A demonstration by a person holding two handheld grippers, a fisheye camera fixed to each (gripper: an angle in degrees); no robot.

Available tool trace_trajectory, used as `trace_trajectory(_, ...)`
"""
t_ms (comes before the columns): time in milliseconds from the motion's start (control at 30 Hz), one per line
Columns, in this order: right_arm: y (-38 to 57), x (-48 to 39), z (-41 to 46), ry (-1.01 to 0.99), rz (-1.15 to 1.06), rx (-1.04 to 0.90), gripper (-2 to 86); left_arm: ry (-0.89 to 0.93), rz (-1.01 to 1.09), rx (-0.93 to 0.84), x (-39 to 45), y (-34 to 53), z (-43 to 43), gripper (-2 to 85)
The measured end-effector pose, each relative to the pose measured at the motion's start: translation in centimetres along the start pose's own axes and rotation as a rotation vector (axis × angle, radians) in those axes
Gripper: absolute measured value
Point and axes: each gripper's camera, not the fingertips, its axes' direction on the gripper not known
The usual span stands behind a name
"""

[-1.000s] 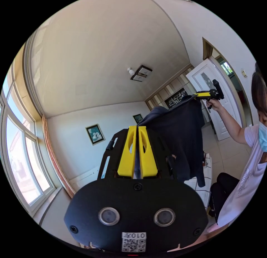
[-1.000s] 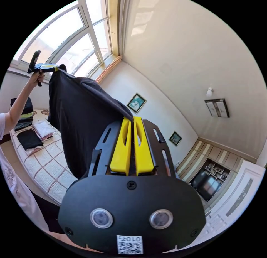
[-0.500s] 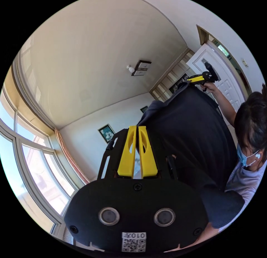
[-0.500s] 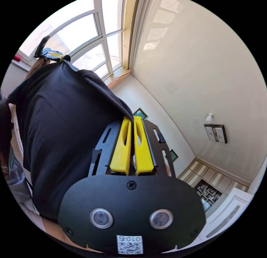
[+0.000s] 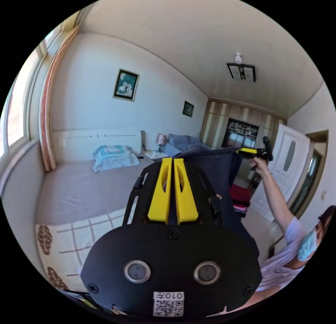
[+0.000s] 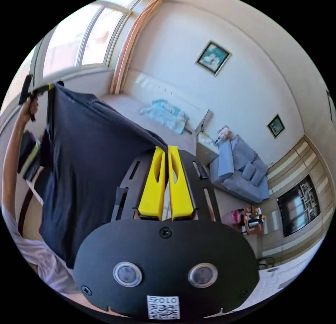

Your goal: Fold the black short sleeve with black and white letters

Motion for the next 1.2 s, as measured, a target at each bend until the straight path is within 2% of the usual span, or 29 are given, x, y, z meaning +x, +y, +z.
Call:
trace_trajectory(67, -1.6, 0.5, -4.1, 0.082, 0.014, 0.203, 2.7, -0.180, 0.189, 0.095, 3.4, -5.7, -3.5, -0.2)
trace_trajectory(133, -2.3, 1.2, -6.4, 0.099, 0.006, 0.287, 2.7, -0.192, 0.282, 0.167, 4.6, -7.8, -5.6, -0.2)
trace_trajectory(233, -1.0, 2.3, -6.8, 0.041, -0.042, 0.302, 2.7, -0.171, 0.384, 0.154, 5.1, -7.6, -5.4, -0.2)
trace_trajectory(333, 2.9, 2.7, -2.2, -0.029, -0.077, 0.186, 2.7, -0.053, 0.406, 0.115, 3.2, -2.9, -1.3, -0.2)
trace_trajectory(400, 8.1, 1.8, 3.5, -0.122, -0.122, 0.039, 2.7, 0.030, 0.385, 0.041, 2.0, 1.4, 2.2, -0.2)
trace_trajectory(533, 18.8, -1.8, 12.8, -0.310, -0.169, -0.178, 2.5, 0.042, 0.420, -0.252, 2.2, 16.1, 10.6, -0.2)
trace_trajectory(600, 26.5, -4.8, 18.2, -0.456, -0.130, -0.301, 2.5, 0.060, 0.394, -0.326, 2.3, 23.1, 13.1, -0.3)
trace_trajectory(667, 31.4, -6.8, 21.1, -0.537, -0.072, -0.366, 2.4, 0.106, 0.290, -0.425, 1.6, 31.0, 15.3, -0.3)
trace_trajectory(800, 38.1, -9.9, 22.3, -0.671, -0.083, -0.477, 2.2, 0.217, 0.226, -0.481, 1.9, 38.6, 14.9, -0.2)
trace_trajectory(933, 43.0, -12.9, 21.4, -0.695, -0.175, -0.546, 1.9, 0.262, 0.225, -0.652, 4.9, 45.8, 15.3, -0.2)
trace_trajectory(1067, 48.7, -16.3, 21.9, -0.640, -0.209, -0.620, 1.4, 0.180, 0.325, -0.792, 9.2, 51.2, 16.5, -0.2)
trace_trajectory(1200, 51.5, -17.2, 21.1, -0.542, -0.189, -0.615, 1.1, 0.141, 0.355, -0.777, 11.3, 53.0, 16.9, -0.2)
